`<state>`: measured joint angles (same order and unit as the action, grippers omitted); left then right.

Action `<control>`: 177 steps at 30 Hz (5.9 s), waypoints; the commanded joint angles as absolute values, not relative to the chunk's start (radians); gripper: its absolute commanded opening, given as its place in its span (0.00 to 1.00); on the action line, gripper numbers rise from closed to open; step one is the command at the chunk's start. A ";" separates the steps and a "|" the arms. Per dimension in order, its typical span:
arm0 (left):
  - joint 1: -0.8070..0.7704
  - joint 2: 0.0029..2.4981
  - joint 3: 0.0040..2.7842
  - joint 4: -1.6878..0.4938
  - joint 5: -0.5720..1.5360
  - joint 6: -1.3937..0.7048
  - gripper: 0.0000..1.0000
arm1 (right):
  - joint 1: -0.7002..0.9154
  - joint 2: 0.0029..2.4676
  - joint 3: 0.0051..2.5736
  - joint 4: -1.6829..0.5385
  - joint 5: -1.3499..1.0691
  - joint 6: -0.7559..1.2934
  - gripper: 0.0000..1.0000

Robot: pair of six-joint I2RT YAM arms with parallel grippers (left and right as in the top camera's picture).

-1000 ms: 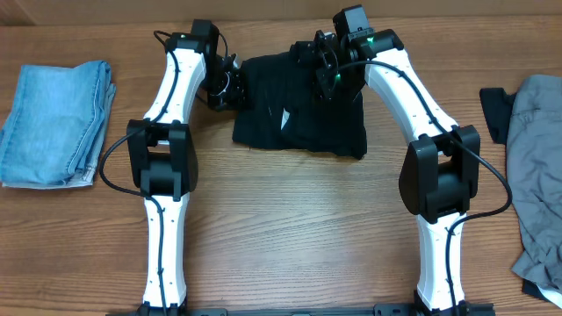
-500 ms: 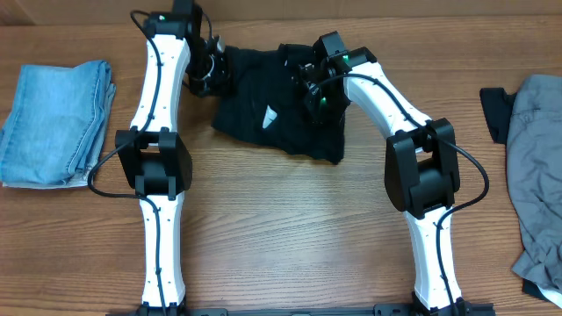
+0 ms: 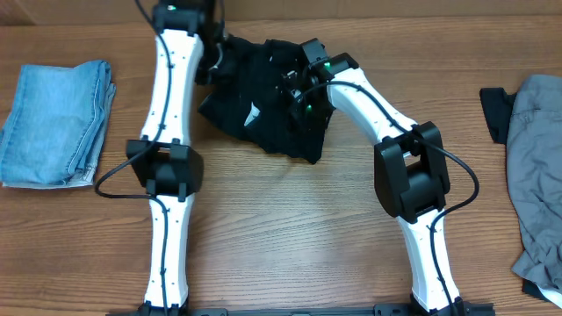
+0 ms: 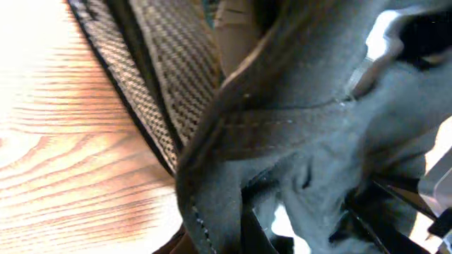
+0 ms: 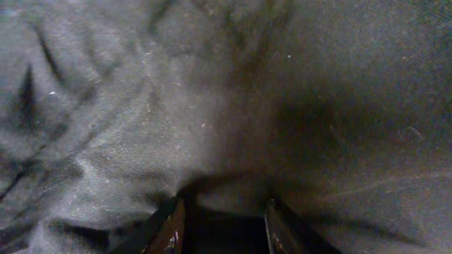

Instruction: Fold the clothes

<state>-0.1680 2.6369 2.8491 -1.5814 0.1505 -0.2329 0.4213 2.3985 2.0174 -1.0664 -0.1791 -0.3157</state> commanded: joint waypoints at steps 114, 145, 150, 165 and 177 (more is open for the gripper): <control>-0.208 2.448 2.846 -1.492 -0.056 -0.316 0.04 | 0.168 2.410 2.162 -0.778 -0.289 -0.059 0.04; -0.244 2.525 2.620 -1.353 0.048 -0.246 0.04 | 0.146 2.313 2.161 -1.150 -0.271 -0.056 0.26; -0.235 2.595 2.605 -1.343 0.082 -0.217 0.04 | 0.249 2.313 2.161 -1.117 -0.161 0.088 0.45; -0.130 2.667 2.604 -1.293 0.236 -0.129 0.04 | 0.477 2.313 2.161 -0.969 0.096 0.450 0.60; -0.112 2.716 2.604 -1.301 0.289 -0.073 0.04 | 0.576 2.392 2.160 -0.819 0.308 0.450 0.67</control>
<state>-0.1139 2.7052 2.6026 -1.2972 0.2588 -0.1032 0.5709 2.3333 2.1578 -0.8341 0.2577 0.4412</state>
